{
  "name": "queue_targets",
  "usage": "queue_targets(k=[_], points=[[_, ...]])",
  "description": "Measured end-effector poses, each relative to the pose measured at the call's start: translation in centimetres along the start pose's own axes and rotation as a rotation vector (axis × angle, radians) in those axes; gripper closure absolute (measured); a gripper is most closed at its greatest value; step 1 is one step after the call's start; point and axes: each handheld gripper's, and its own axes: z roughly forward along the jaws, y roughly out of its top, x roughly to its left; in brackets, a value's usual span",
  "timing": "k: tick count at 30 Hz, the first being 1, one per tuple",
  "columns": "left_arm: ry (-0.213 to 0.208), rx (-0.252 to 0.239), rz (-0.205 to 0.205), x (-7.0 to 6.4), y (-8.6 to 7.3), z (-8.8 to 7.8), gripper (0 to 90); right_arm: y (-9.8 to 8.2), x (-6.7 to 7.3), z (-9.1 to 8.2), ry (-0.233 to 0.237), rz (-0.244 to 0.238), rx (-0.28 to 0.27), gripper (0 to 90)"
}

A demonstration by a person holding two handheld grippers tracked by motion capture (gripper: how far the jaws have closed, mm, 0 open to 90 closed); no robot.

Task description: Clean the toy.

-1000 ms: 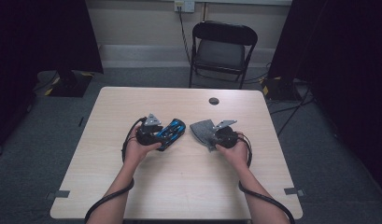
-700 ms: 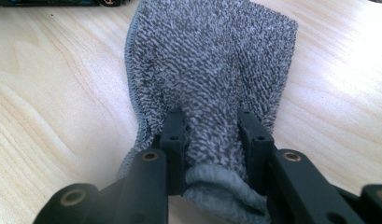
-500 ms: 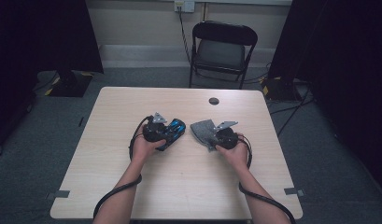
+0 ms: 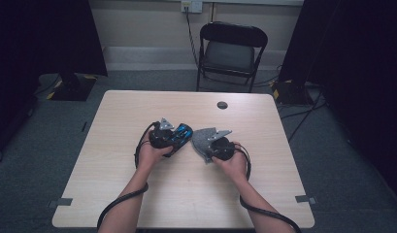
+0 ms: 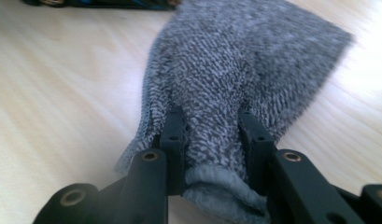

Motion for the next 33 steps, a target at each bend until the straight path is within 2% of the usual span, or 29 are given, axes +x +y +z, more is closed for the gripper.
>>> queue_targets(k=[2, 4, 16, 33], points=[[0.008, 0.003, 0.011, 0.0, 0.0, 0.0, 45.6, 0.1, 0.5, 0.0, 0.015, -0.003, 0.002, 68.1], [0.001, 0.001, -0.002, 0.0, 0.0, 0.0, 45.6, 0.3, 1.0, 0.0, 0.050, -0.003, 0.001, 68.2], [0.004, 0.020, 0.009, 0.1, 0.1, -0.2, 45.7, 0.9, 3.8, 0.2, 0.168, -0.042, -0.018, 68.6], [0.004, 0.015, -0.003, -0.1, 0.1, -0.2, 45.8, 1.0, 6.1, 0.0, 0.268, -0.078, -0.037, 68.6]])
